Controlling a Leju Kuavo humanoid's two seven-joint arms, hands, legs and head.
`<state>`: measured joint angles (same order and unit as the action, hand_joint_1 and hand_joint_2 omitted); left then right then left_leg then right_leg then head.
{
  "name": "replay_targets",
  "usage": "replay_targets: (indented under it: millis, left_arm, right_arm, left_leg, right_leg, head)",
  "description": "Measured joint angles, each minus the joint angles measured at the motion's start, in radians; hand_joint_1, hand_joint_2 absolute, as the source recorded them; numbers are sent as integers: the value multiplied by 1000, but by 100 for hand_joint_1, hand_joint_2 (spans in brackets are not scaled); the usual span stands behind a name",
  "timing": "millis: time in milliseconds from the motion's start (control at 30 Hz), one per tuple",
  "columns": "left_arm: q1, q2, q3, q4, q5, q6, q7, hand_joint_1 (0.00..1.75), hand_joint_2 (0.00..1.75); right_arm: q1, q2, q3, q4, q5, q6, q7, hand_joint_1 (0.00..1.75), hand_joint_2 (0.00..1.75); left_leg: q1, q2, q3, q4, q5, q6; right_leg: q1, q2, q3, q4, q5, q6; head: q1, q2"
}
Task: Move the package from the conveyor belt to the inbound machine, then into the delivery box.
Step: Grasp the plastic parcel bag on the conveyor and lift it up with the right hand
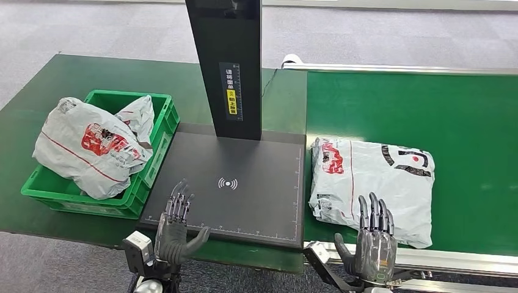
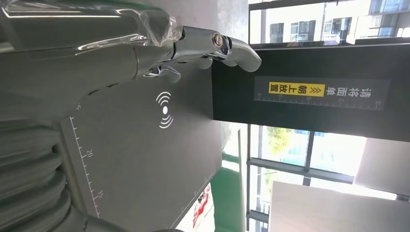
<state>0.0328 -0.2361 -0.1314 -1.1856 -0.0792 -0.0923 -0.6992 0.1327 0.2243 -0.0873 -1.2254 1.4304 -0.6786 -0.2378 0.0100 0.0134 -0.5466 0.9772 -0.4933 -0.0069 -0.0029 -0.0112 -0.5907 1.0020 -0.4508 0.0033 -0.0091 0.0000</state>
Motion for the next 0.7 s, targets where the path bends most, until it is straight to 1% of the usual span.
replay_targets:
  millis: [100, 167, 233, 333, 533, 700]
  left_arm:
    - [0, 0, 1, 0, -3, -6, 0, 0, 175]
    - [0, 0, 1, -1, -4, -6, 0, 0, 175]
    - [0, 0, 1, -1, -5, -7, 0, 0, 175]
    - [-1, 0, 2, -1, -6, -12, 0, 0, 175]
    - [-7, -1, 2, 0, -10, -21, 0, 0, 175]
    - [-12, -3, 1, 2, -10, -21, 0, 0, 175]
  right_arm:
    - [-20, -8, -14, 54, 90, -5, 69, 0, 175]
    - [-37, -15, -24, 96, 112, -6, 95, 0, 175]
    - [-54, -23, -36, 135, 111, -6, 102, 0, 175]
    - [-73, -33, -55, 171, 105, -7, 84, 0, 175]
    - [-111, -46, -104, 205, 106, -8, 22, 0, 175]
    - [-145, -53, -135, 227, 105, -8, -10, 0, 175]
  left_leg:
    - [0, 0, 0, 0, 0, 0]
    - [0, 0, 0, 0, 0, 0]
    - [0, 0, 0, 0, 0, 0]
    - [0, 0, 0, 0, 0, 0]
    - [0, 0, 0, 0, 0, 0]
    - [0, 0, 0, 0, 0, 0]
  right_leg:
    - [0, 0, 0, 0, 0, 0]
    - [0, 0, 0, 0, 0, 0]
    - [0, 0, 0, 0, 0, 0]
    - [0, 0, 0, 0, 0, 0]
    - [0, 0, 0, 0, 0, 0]
    - [0, 0, 0, 0, 0, 0]
  head:
    - [0, 0]
    - [0, 0]
    - [0, 0]
    - [0, 0]
    - [0, 0]
    - [0, 0]
